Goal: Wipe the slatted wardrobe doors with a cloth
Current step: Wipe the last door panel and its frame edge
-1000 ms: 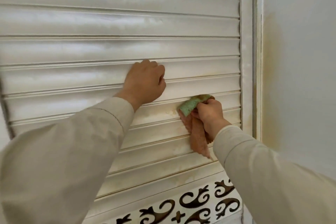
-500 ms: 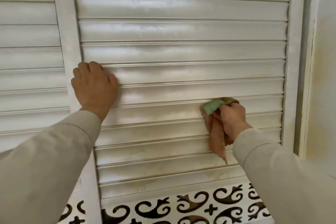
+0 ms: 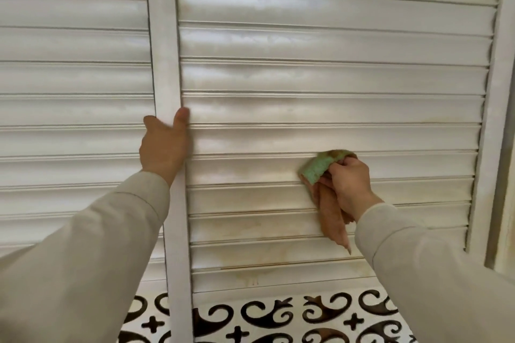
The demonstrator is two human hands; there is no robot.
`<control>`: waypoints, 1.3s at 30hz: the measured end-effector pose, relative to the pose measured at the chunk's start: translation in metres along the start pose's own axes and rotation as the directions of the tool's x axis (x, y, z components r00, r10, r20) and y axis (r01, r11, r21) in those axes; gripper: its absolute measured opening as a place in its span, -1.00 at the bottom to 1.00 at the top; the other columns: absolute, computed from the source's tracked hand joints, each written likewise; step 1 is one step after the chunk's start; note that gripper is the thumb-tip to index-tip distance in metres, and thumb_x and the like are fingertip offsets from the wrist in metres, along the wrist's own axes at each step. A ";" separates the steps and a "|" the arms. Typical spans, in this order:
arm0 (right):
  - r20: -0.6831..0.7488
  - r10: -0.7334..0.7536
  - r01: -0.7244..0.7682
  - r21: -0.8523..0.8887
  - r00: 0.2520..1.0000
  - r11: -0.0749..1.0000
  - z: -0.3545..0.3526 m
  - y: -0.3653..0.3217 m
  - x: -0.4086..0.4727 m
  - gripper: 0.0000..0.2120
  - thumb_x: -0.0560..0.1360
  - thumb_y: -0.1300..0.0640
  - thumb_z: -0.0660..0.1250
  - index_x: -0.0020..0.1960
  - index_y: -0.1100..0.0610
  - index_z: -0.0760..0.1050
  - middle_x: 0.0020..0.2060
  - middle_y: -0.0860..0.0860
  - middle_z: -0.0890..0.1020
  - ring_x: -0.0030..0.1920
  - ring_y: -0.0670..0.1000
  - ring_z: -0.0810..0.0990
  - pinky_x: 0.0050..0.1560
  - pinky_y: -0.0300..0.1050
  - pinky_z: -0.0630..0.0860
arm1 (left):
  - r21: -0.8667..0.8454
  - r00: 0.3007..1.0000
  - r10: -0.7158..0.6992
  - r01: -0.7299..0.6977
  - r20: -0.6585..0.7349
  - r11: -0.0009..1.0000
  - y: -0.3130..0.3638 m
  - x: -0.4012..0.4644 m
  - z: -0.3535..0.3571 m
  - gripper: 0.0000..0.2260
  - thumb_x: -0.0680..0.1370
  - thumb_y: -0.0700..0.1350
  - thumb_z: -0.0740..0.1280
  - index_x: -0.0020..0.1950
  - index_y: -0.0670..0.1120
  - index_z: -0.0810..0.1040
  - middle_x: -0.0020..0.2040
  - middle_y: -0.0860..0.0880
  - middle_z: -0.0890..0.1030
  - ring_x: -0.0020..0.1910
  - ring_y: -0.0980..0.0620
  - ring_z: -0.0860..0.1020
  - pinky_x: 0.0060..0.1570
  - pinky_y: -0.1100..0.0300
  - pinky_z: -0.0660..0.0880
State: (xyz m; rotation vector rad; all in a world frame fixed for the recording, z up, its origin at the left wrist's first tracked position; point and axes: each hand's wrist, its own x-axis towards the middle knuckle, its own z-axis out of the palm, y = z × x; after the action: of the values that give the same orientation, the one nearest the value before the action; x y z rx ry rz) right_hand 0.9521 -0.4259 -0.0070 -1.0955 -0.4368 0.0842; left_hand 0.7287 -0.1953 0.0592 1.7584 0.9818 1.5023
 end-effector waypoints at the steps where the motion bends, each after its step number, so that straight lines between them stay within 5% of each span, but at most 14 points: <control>1: 0.021 0.002 -0.001 -0.009 1.000 1.000 0.011 0.002 -0.006 -0.79 0.51 0.45 0.25 -0.07 0.21 0.59 -0.13 0.18 0.67 -0.14 0.15 0.68 -0.24 -0.09 0.67 | 0.006 1.000 0.012 -0.012 0.008 1.000 -0.001 0.001 -0.001 -0.34 0.53 0.42 0.14 0.30 -0.13 0.29 0.22 -0.23 0.55 0.18 -0.30 0.52 0.13 -0.04 0.40; 9: 0.212 0.007 -0.011 0.017 0.977 1.000 0.135 0.031 -0.072 -0.83 0.49 0.50 0.24 -0.06 0.34 0.58 -0.43 0.07 0.64 -0.46 -0.02 0.64 -0.50 -0.19 0.54 | -0.008 0.996 0.079 -0.079 0.028 0.997 -0.007 0.004 -0.001 -0.42 0.54 0.39 0.15 0.18 -0.12 0.28 0.12 -0.19 0.58 0.09 -0.26 0.56 0.10 -0.08 0.48; 16: 0.302 0.002 0.006 -0.024 0.953 1.000 0.223 0.050 -0.102 -0.89 0.49 0.30 0.37 -0.21 0.21 0.61 -0.29 0.15 0.70 -0.30 0.09 0.68 -0.21 -0.04 0.66 | -0.010 0.988 0.148 -0.147 0.047 0.989 -0.017 0.014 -0.005 -0.50 0.58 0.34 0.14 0.10 -0.10 0.24 0.01 -0.13 0.56 -0.01 -0.22 0.56 -0.06 -0.03 0.49; 24: 0.236 -0.004 0.043 -0.157 0.972 0.987 0.194 0.035 -0.094 -0.90 0.48 0.31 0.35 -0.16 0.30 0.63 -0.34 0.18 0.69 -0.34 0.12 0.69 -0.31 -0.05 0.65 | 0.096 0.972 0.231 -0.226 -0.043 0.969 -0.028 0.018 -0.001 -0.42 0.57 0.38 0.08 0.14 -0.16 0.29 0.01 -0.16 0.59 -0.01 -0.27 0.56 -0.07 -0.04 0.44; 32: -0.264 0.022 0.020 0.156 0.964 0.988 0.065 -0.011 -0.072 -0.88 0.59 0.14 0.34 0.02 0.21 0.55 -0.52 0.02 0.56 -0.66 -0.11 0.48 -0.66 -0.33 0.38 | 0.036 0.973 0.218 -0.216 -0.080 0.976 -0.029 0.013 0.007 -0.51 0.58 0.36 0.12 0.03 -0.08 0.21 -0.27 0.04 0.38 -0.20 -0.15 0.39 -0.15 0.05 0.30; 36: -0.271 0.019 0.024 0.152 0.962 0.988 0.071 0.004 -0.063 -0.91 0.57 0.20 0.36 -0.03 0.23 0.60 -0.30 0.10 0.61 -0.32 0.06 0.65 -0.50 -0.22 0.53 | 0.054 0.968 0.225 -0.220 -0.108 0.974 -0.029 0.012 0.013 -0.48 0.57 0.37 0.10 0.08 -0.11 0.25 -0.10 -0.12 0.53 -0.15 -0.22 0.49 -0.16 0.03 0.34; 39: -0.111 0.055 -0.039 0.139 0.992 0.989 0.108 0.029 -0.069 -0.95 0.53 0.31 0.37 -0.06 0.27 0.62 -0.25 0.16 0.65 -0.20 0.17 0.65 -0.28 -0.01 0.65 | 0.060 0.968 0.226 -0.221 -0.109 0.974 -0.029 0.012 0.013 -0.47 0.57 0.36 0.11 0.10 -0.12 0.27 -0.06 -0.15 0.56 -0.08 -0.27 0.55 -0.16 0.03 0.34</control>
State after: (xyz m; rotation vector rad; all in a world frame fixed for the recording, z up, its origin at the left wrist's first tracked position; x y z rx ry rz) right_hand 0.8523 -0.3407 -0.0118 -0.9701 -0.2979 0.0914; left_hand 0.7383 -0.1692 0.0394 1.8849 0.9057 1.7512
